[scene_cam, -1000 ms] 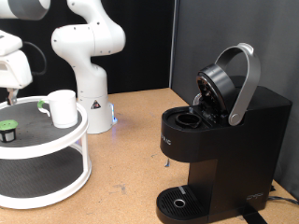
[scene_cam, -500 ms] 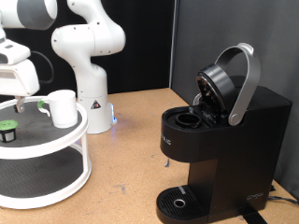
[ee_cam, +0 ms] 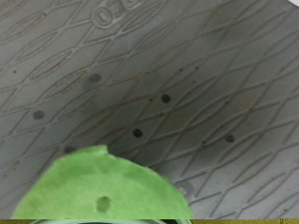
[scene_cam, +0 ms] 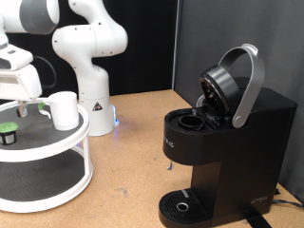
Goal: Make a cup of coffee with the keurig machine
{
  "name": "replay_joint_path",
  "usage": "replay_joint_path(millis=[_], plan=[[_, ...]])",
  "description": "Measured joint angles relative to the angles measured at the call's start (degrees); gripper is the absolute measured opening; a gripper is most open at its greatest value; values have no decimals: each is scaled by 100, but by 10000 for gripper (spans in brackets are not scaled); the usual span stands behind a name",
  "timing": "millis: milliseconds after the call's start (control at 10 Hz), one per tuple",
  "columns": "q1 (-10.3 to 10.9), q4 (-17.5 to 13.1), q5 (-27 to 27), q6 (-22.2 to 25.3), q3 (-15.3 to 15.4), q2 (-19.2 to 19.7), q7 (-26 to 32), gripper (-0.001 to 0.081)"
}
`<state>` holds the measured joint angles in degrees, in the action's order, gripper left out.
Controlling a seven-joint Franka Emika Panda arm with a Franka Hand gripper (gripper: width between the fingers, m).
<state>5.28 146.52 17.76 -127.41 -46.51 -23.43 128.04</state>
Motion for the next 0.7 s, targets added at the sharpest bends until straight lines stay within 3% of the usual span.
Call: replay_joint_path(millis=[700], plan=[[-74,358,133,-699,-51,301,-28,805]])
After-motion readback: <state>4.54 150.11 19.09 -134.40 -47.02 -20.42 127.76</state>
